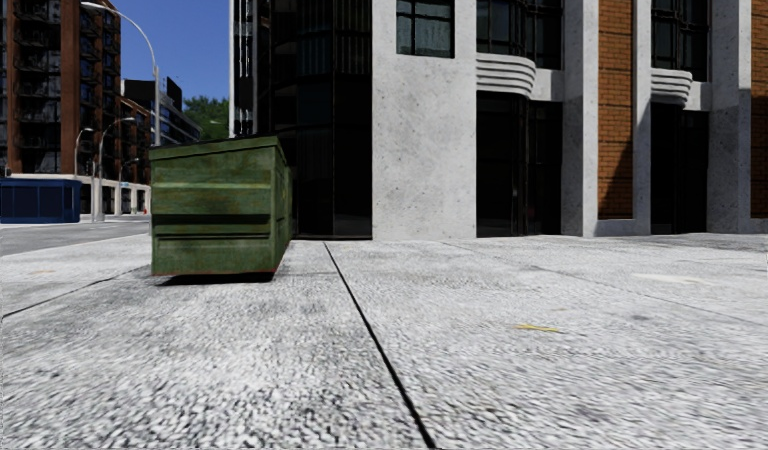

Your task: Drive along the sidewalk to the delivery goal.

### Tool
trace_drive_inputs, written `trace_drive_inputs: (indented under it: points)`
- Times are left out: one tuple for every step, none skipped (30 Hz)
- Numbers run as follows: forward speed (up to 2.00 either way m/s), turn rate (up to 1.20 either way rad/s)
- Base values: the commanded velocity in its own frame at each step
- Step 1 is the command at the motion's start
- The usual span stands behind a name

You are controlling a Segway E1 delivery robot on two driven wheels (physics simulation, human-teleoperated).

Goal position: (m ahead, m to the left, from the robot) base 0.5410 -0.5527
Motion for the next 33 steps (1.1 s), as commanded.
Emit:
trace_drive_inputs:
  points:
    - [1.33,-0.28]
    - [1.29,-0.33]
    - [1.27,-0.38]
    - [1.27,-0.38]
    - [1.25,-0.4]
    - [1.22,-0.4]
    - [1.19,-0.4]
    - [1.14,-0.4]
    - [1.14,-0.4]
    - [1.07,-0.4]
    - [0.99,-0.4]
    - [0.8,-0.38]
    - [0.05,0.0]
    - [0.05,0.0]
    - [0.0,0.0]
    - [0.0,0.0]
    - [0.0,0.0]
    - [0.0,0.0]
    - [0.0,0.0]
    - [0.0,0.0]
    - [0.0,0.0]
    - [0.0,0.0]
    - [0.0,0.0]
    - [0.0,0.0]
    - [0.0,0.0]
    - [0.0,0.0]
    - [0.0,0.0]
    - [0.0,0.0]
    - [0.0,0.0]
    - [0.0,0.0]
    - [0.0,0.0]
    - [0.0,0.0]
    - [0.0,0.0]
